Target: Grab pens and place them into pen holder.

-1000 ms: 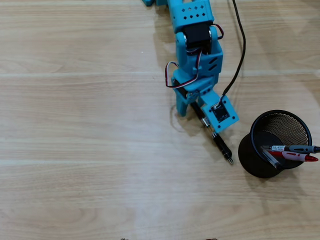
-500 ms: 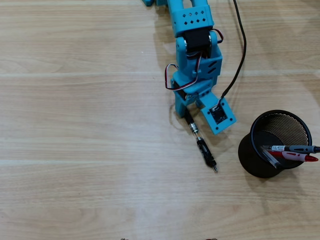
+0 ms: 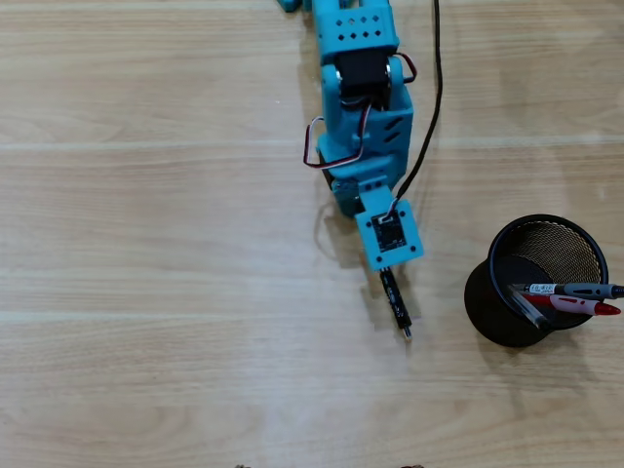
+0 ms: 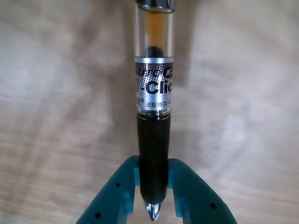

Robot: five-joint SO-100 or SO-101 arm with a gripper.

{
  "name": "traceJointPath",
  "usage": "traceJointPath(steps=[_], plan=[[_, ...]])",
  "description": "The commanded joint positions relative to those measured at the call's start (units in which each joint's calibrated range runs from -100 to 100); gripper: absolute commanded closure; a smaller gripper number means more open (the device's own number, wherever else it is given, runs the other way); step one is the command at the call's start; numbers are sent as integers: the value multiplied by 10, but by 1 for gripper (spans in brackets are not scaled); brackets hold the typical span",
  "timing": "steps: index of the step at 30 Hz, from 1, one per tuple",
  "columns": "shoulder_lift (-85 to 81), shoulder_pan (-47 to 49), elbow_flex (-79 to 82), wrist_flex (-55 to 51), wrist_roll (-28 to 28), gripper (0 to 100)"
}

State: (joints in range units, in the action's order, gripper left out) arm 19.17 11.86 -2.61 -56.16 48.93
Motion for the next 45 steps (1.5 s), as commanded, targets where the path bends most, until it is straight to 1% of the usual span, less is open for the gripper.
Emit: traceJointPath(steps=[1,3,5,6,8,10,12,13,14,18,28,32,39,41,45], plan=[[-90,-15,-83,28,5,98],[-110,-11,-130,77,5,98],[-115,1,-168,161,5,98],[-114,16,-182,216,5,98],[-107,42,-185,364,10,98],[-79,67,-161,544,42,98],[-38,90,-123,704,91,98],[-16,102,-98,759,109,98],[-2,113,-70,790,120,98],[20,141,12,799,128,98],[20,157,108,798,130,98],[20,169,152,798,158,98],[20,186,164,798,164,98],[15,189,162,798,162,95],[-6,189,171,798,159,86]])
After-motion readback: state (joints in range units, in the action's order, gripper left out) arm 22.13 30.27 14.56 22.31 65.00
